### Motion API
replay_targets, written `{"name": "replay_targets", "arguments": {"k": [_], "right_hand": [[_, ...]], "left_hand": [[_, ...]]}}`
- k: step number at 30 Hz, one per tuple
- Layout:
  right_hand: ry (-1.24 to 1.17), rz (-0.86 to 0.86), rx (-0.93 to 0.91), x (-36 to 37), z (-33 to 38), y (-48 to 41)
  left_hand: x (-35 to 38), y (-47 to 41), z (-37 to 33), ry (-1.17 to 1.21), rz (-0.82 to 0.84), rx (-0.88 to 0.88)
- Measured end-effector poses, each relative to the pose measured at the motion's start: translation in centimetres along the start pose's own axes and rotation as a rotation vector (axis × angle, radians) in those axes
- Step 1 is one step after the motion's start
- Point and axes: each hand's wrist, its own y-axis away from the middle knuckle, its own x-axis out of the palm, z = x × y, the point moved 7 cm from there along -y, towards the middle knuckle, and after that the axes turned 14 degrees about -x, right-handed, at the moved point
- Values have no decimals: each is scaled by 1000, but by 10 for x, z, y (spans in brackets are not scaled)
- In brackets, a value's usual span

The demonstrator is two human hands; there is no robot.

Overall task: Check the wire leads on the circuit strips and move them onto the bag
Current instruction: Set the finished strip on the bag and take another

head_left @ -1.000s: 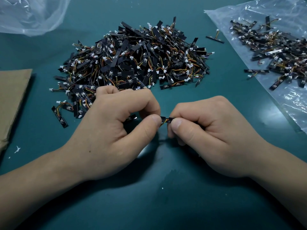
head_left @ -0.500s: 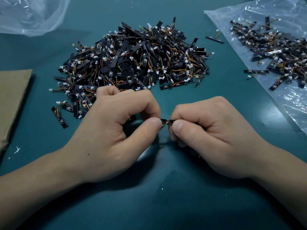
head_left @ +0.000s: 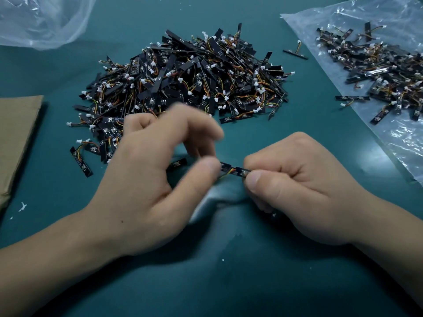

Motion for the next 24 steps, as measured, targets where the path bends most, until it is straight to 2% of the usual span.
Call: {"name": "replay_targets", "arguments": {"k": [2, 5, 7, 9, 14, 20, 24], "right_hand": [[-101, -191, 21, -11, -3, 0], [-347, -620, 36, -37, -13, 7], [-415, -728, 95, -42, -24, 10], [-388, -688, 144, -39, -29, 9], [-157, -399, 102, -18, -14, 3], [-40, -303, 107, -11, -11, 1], [32, -370, 95, -15, -9, 4]], "left_hand": [[-8, -4, 12, 43, -67, -67], [-13, -8, 24, -40, -93, -138], [-12, -9, 21, -204, -90, -158], [-8, -8, 18, -373, -56, -162], [3, -4, 12, -657, 44, -133], [4, -2, 7, -612, 34, -69], [-6, -3, 11, -518, -72, -90]]}}
